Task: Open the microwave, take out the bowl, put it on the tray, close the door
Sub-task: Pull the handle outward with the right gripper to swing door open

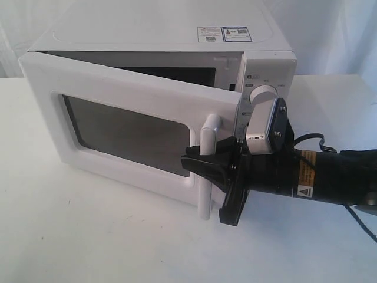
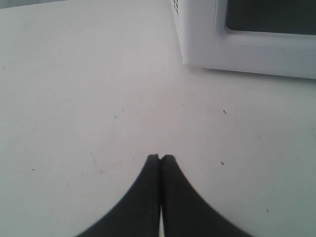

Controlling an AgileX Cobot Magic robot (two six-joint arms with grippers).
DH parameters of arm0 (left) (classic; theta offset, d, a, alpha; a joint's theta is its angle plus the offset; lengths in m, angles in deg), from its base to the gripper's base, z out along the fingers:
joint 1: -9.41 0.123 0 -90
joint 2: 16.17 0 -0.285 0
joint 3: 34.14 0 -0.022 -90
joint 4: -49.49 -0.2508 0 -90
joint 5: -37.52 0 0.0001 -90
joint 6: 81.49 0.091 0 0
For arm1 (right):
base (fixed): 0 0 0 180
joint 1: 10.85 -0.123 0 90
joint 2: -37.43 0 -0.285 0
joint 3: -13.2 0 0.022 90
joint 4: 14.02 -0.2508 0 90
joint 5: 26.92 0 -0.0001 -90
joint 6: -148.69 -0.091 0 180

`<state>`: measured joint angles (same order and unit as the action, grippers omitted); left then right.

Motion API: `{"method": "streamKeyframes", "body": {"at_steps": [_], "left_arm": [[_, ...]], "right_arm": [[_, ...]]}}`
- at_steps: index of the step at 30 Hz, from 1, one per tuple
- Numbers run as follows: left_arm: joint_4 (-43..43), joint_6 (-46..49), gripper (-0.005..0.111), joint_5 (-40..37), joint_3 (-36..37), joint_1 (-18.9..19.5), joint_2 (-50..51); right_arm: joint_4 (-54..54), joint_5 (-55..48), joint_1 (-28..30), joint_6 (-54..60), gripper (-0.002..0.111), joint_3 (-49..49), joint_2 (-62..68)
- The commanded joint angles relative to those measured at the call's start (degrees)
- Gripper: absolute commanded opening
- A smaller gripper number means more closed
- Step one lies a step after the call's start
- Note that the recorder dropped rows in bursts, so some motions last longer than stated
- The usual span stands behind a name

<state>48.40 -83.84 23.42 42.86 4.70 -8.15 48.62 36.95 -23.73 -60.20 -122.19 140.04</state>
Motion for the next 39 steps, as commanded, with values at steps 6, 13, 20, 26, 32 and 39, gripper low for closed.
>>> {"method": "streamKeyframes", "body": {"at_steps": [6, 13, 20, 26, 32, 39], "left_arm": [[0.2, -0.3, 0.0, 0.0, 0.2, 0.1, -0.2], [0.2, -0.3, 0.0, 0.0, 0.2, 0.1, -0.2], [0.2, -0.3, 0.0, 0.0, 0.2, 0.1, -0.2], [0.2, -0.3, 0.0, 0.0, 0.2, 0.1, -0.2], [0.2, -0.3, 0.0, 0.0, 0.2, 0.1, -0.2], [0.2, -0.3, 0.0, 0.0, 0.2, 0.1, -0.2]], "right_arm": [[12.5, 6.1, -1.4, -4.1, 0.039, 0.0, -1.9], [14.1, 6.1, -1.4, -9.0, 0.047, 0.0, -4.2], [18.1, 6.1, -1.4, -15.9, 0.046, 0.0, -9.8], [23.4, 2.1, -1.4, -21.6, 0.04, 0.0, -16.7], [25.0, -6.5, -1.4, -28.6, 0.039, 0.0, -23.4], [25.3, -11.0, -1.4, -31.9, 0.039, 0.0, -28.6]]}}
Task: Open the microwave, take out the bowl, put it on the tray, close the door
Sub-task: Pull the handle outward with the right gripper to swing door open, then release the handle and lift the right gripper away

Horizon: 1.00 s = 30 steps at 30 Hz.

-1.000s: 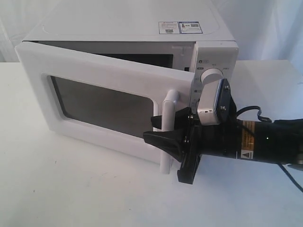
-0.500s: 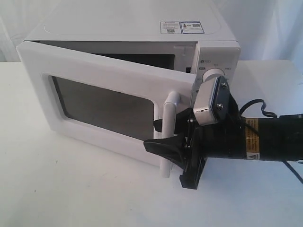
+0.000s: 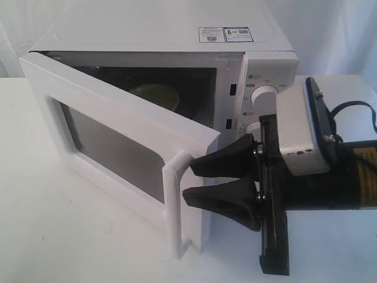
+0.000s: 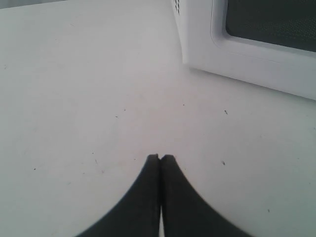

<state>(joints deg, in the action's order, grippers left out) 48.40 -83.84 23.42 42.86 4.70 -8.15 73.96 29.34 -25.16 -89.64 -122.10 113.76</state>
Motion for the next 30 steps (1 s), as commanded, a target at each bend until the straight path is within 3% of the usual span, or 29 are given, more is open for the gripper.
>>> {"method": "streamKeyframes", "body": {"at_steps": [1, 10, 17, 27, 30], "left_arm": [[0.2, -0.3, 0.0, 0.0, 0.2, 0.1, -0.2], [0.2, -0.3, 0.0, 0.0, 0.2, 0.1, -0.2], [0.2, -0.1, 0.0, 0.0, 0.2, 0.1, -0.2], [0.2, -0.2, 0.0, 0.0, 0.2, 0.1, -0.2], [0.2, -0.2, 0.0, 0.0, 0.2, 0.1, -0.2]], "right_arm": [[0.3, -4.5, 0.0, -3.5, 0.039, -0.1, -2.8], [0.1, -19.9, 0.0, -10.5, 0.039, -0.1, -7.5], [0.1, -40.1, 0.0, -22.1, 0.039, 0.0, -14.6], [0.1, -40.0, 0.0, -19.4, 0.003, 0.0, -13.6], [-1.0, -43.3, 0.0, -18.0, 0.0, 0.0, -12.3]]}}
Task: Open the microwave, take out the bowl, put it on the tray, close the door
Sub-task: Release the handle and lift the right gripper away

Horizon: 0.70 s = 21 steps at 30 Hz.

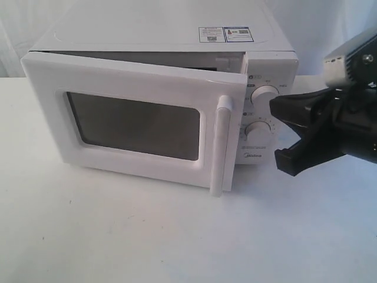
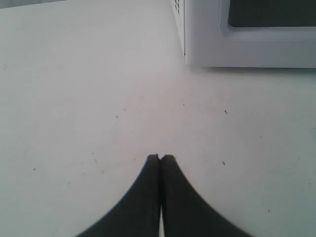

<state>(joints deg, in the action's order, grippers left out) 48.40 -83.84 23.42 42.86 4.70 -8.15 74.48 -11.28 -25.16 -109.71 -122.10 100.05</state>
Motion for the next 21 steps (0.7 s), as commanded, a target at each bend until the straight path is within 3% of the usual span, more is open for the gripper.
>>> {"method": "streamKeyframes", "body": {"at_steps": [1, 8, 21], "left_arm": [[0.2, -0.2, 0.0, 0.0, 0.2, 0.1, -0.2], [0.2, -0.2, 0.0, 0.0, 0.2, 0.1, -0.2], [0.2, -0.2, 0.0, 0.0, 0.2, 0.1, -0.2]], "right_arm": [[-2.0, -4.2, 0.0, 2.5, 0.0, -0.1, 2.1], [-10.0, -6.0, 0.0, 8.9, 0.0, -3.8, 9.2], [-33.7, -4.6, 0.1, 33.1, 0.0, -12.9, 21.5]]}}
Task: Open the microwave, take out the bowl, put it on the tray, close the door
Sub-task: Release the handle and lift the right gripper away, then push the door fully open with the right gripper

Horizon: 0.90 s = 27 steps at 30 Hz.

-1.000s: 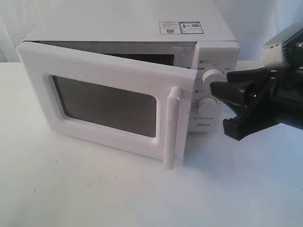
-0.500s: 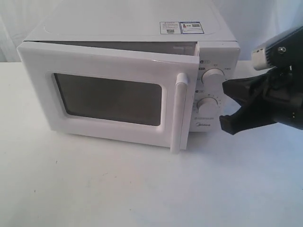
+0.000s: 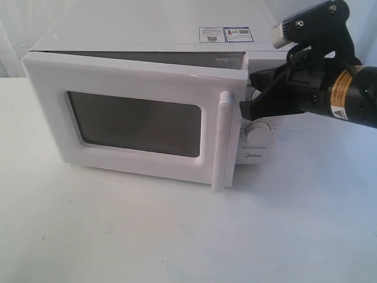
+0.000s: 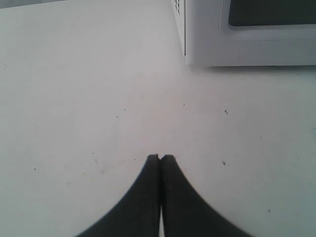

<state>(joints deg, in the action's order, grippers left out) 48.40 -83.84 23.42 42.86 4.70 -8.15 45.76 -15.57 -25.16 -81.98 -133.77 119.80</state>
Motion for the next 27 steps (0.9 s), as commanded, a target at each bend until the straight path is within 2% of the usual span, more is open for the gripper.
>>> {"method": "streamKeyframes", "body": {"at_steps": [1, 11, 16, 21, 27], "left_arm": [[0.2, -0.2, 0.0, 0.0, 0.2, 0.1, -0.2], [0.2, -0.2, 0.0, 0.0, 0.2, 0.1, -0.2], [0.2, -0.2, 0.0, 0.0, 0.2, 0.1, -0.2], [0.2, -0.2, 0.0, 0.0, 0.2, 0.1, -0.2], [0.2, -0.2, 0.0, 0.0, 0.2, 0.1, -0.2]], "right_arm": [[-5.3, 1.3, 0.1, 5.7, 0.0, -1.3, 2.2], [-3.5, 9.9, 0.0, 5.0, 0.0, 0.8, 4.5], [5.9, 14.6, 0.0, -2.2, 0.0, 2.8, 4.5], [21.1, 30.2, 0.0, -17.6, 0.0, 4.3, 2.6], [25.8, 45.9, 0.0, -23.0, 0.0, 4.9, 1.9]]}}
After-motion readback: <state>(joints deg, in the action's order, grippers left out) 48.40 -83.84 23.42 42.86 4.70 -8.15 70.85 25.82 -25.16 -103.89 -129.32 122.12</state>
